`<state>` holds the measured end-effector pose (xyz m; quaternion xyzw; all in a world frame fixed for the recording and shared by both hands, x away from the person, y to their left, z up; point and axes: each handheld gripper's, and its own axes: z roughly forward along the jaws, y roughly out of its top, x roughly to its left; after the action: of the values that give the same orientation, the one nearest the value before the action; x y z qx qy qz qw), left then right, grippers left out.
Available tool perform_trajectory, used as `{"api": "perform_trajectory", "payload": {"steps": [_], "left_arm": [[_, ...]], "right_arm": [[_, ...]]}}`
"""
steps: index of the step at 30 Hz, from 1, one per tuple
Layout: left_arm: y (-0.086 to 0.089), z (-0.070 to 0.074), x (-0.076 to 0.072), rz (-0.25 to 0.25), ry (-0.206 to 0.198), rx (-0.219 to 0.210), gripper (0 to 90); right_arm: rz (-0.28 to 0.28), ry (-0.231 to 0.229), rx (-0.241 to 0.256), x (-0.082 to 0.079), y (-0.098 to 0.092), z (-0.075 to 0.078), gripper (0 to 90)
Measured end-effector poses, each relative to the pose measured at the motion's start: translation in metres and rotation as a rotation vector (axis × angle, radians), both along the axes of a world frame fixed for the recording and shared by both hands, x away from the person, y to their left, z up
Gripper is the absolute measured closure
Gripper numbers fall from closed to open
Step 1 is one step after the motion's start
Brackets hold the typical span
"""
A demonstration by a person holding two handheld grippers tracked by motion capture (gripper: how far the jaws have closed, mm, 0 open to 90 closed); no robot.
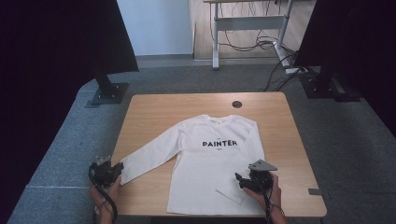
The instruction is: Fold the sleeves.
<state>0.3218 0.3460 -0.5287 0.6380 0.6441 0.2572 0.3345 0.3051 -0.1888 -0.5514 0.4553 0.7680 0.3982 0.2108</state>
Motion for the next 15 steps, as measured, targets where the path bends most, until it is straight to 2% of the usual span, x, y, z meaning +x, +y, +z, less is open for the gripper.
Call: {"api": "perform_trajectory", "payload": {"steps": [3, 8, 15], "left_arm": [[-0.005, 0.004, -0.001, -0.014, -0.018, -0.002, 85.3], [-0.014, 0.01, -0.003, -0.04, -0.037, -0.01, 85.3], [-0.028, 0.013, -0.003, -0.08, -0.046, -0.013, 85.3]], "right_arm": [[0.004, -0.006, 0.026, -0.004, -0.004, 0.004, 27.5], [0.009, 0.003, 0.029, -0.01, -0.009, 0.005, 27.3], [-0.019, 0.014, 0.037, -0.012, -0.018, 0.006, 27.2]]}}
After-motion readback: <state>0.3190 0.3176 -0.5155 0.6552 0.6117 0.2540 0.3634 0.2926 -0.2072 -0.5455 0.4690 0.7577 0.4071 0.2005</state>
